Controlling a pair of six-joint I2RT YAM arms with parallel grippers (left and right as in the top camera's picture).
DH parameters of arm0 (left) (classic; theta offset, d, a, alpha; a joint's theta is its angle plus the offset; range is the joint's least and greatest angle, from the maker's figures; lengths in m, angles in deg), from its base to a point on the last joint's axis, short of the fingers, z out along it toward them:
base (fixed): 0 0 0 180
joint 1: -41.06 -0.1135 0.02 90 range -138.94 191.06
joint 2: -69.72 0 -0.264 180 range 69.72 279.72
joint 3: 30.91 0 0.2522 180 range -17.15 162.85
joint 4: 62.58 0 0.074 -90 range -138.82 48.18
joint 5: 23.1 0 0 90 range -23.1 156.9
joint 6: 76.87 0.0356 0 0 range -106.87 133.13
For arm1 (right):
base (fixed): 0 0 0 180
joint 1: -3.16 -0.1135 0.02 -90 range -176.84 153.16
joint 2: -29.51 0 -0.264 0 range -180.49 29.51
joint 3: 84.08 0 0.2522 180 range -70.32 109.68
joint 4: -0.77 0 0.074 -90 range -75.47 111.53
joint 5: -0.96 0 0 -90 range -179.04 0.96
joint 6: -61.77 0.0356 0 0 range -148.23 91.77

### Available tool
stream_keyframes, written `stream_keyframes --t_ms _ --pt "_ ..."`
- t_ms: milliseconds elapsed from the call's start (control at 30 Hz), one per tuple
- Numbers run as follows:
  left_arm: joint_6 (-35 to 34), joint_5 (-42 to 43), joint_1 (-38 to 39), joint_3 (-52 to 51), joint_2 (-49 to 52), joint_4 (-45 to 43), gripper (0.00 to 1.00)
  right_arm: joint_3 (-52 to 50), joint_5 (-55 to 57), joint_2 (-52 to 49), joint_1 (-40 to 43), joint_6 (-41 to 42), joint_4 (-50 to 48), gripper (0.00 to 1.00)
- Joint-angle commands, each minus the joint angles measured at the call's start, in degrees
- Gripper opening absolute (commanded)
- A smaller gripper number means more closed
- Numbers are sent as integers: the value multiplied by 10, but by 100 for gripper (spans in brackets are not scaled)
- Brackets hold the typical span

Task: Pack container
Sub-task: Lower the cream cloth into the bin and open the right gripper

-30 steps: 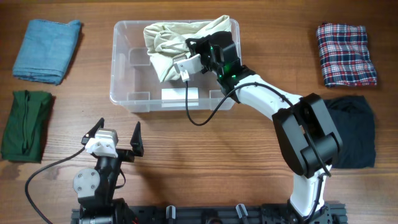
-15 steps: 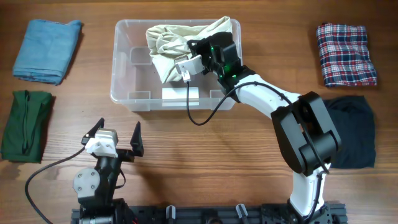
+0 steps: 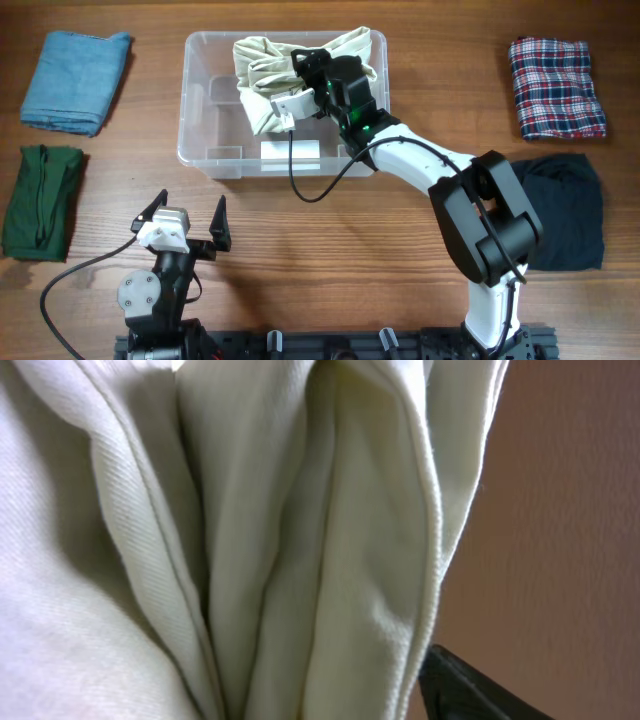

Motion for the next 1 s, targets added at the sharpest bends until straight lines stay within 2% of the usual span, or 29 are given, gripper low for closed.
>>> stream_keyframes --t_ms 0,67,133,267,433,533,567,600,633,967 --pt "9 1 3 -3 -5 -1 100 19 40 5 -11 16 -8 75" --pt "9 1 3 -3 -5 -1 100 19 51 10 -14 15 -9 76" --pt "9 1 3 -3 -5 -1 100 19 54 18 -15 16 -7 82" --pt "9 1 3 -3 -5 -1 100 19 65 38 -15 45 -6 89" --pt "9 1 3 -3 -5 -1 100 19 67 71 -15 56 25 82" --pt "9 1 3 -3 -5 -1 100 19 71 85 -16 56 50 83" --pt "9 1 3 -3 -5 -1 100 19 73 90 -17 56 57 86" --pt "9 1 3 -3 -5 -1 100 19 78 95 -19 57 70 96" --pt "9 1 3 -3 -5 -1 100 19 83 101 -22 62 81 100" --pt "9 0 3 -3 -5 -1 100 19 95 150 -42 141 177 100"
